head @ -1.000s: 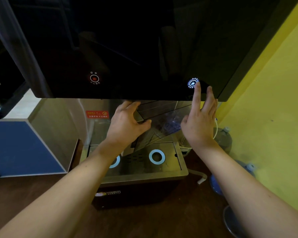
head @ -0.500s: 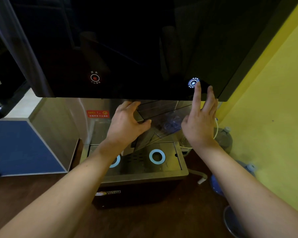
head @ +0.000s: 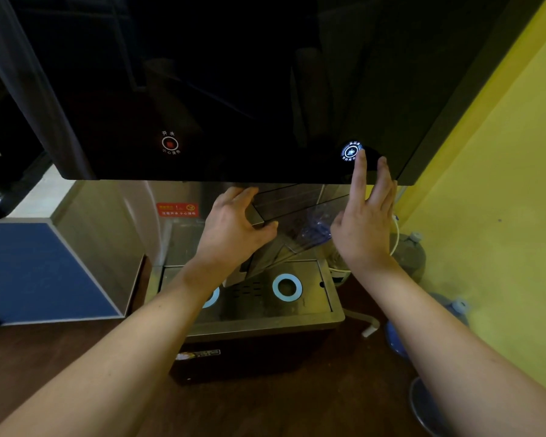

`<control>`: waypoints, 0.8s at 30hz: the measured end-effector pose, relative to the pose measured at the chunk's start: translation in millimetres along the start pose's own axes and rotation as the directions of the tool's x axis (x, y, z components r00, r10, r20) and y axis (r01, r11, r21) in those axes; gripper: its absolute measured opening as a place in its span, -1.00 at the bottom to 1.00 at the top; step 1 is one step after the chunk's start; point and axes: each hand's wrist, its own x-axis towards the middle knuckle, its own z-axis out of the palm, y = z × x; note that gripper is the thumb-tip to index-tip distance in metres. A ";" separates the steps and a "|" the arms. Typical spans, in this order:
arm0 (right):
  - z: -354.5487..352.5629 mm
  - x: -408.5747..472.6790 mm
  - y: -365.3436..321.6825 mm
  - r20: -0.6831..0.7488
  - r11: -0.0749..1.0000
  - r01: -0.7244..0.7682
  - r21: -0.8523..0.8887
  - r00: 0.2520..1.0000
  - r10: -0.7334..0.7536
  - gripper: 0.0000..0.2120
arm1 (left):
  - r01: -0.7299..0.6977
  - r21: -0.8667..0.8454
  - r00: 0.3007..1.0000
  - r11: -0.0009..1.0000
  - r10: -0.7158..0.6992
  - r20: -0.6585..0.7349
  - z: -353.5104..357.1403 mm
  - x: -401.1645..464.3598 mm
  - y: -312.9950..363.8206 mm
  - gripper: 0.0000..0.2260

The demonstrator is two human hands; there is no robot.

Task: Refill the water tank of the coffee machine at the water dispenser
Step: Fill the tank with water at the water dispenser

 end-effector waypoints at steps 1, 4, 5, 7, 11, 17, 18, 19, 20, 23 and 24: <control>-0.1 0.1 0.0 -0.001 1.000 0.000 -0.003 1.000 0.000 -0.08 | 0.004 -0.004 1.000 1.000 -0.004 0.000 0.3 0.0 0.1 -0.36; -0.5 0.1 0.4 -0.006 1.000 0.002 -0.011 1.000 -0.002 -0.08 | 0.003 0.002 1.000 1.000 -0.003 -0.002 1.4 -0.5 0.4 -0.36; -0.7 0.1 0.4 -0.007 1.000 0.002 -0.014 1.000 -0.002 -0.08 | 0.002 0.003 1.000 1.000 -0.002 -0.002 1.6 -0.3 0.6 -0.36; -1.0 0.0 -0.2 -0.006 1.000 -0.001 -0.016 1.000 0.001 -0.08 | 0.004 0.000 1.000 1.000 -0.004 -0.002 1.9 -0.1 0.7 -0.37; -0.7 1.1 -3.1 0.018 0.999 -0.015 -0.042 1.000 0.015 -0.06 | 0.001 -0.009 1.000 1.000 -0.001 -0.008 2.4 -0.2 0.2 -0.37; -4.1 1.0 -1.5 0.012 0.998 -0.021 -0.061 1.000 0.022 -0.15 | 0.012 -0.025 1.000 1.000 -0.012 -0.002 3.3 0.1 -1.9 -0.39; -4.8 0.1 0.2 0.000 0.998 -0.018 -0.055 1.000 0.018 -0.19 | 0.010 -0.024 1.000 1.000 -0.010 -0.001 3.3 0.0 -1.9 -0.39; -5.5 -1.1 1.9 -0.019 0.999 -0.013 -0.048 1.000 0.012 -0.24 | 0.007 -0.024 1.000 1.000 -0.007 -0.002 3.2 -0.2 -1.7 -0.38; -6.0 -2.7 3.6 -0.041 0.999 0.001 -0.032 0.999 -0.002 -0.30 | 0.006 -0.024 1.000 1.000 -0.006 -0.002 3.0 -0.3 -1.5 -0.38; -6.9 -9.5 13.0 -0.033 0.986 0.156 0.058 0.987 -0.154 -0.53 | 0.008 -0.021 1.000 1.000 -0.008 0.003 2.5 -1.0 -2.2 -0.37; -7.4 -11.7 17.5 0.016 0.970 0.228 0.086 0.973 -0.230 -0.58 | 0.009 -0.021 1.000 1.000 -0.009 0.009 2.1 -1.4 -2.4 -0.37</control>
